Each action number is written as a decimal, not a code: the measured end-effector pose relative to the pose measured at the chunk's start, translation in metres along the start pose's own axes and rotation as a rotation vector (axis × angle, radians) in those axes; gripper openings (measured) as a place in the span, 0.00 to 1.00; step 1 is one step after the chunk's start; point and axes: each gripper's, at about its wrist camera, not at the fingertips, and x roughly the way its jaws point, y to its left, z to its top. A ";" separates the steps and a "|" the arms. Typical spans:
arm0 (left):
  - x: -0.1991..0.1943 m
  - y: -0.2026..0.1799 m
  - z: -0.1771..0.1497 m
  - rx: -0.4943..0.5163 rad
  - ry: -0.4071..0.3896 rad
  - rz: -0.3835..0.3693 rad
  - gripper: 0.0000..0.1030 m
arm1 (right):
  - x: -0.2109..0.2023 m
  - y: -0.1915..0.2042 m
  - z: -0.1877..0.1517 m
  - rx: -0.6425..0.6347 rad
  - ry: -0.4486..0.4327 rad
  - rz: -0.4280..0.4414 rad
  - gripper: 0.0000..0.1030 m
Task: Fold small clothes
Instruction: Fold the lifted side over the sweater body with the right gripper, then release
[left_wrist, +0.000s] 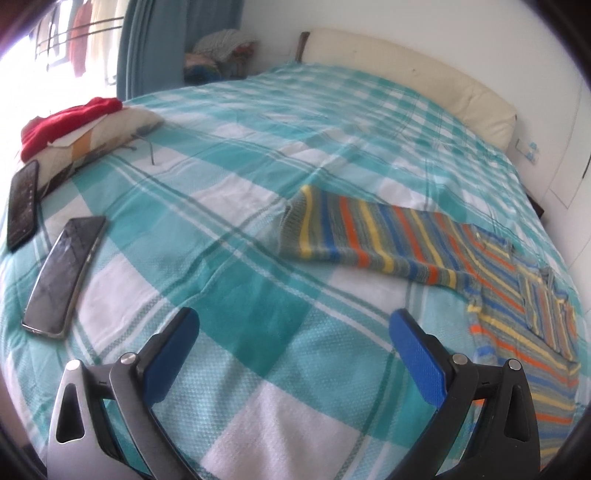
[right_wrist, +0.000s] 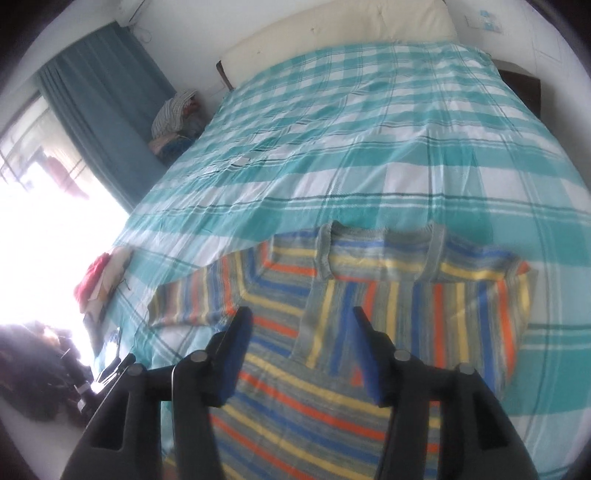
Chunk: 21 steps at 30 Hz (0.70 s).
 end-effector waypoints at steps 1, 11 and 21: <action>0.005 0.001 -0.001 -0.004 0.031 -0.007 1.00 | -0.006 -0.009 -0.012 0.005 -0.002 -0.019 0.59; 0.063 0.028 0.071 -0.104 0.136 -0.167 0.99 | -0.066 -0.122 -0.174 0.160 -0.067 -0.194 0.62; 0.095 -0.026 0.113 0.059 0.234 -0.189 0.03 | -0.096 -0.132 -0.224 0.231 -0.188 -0.160 0.62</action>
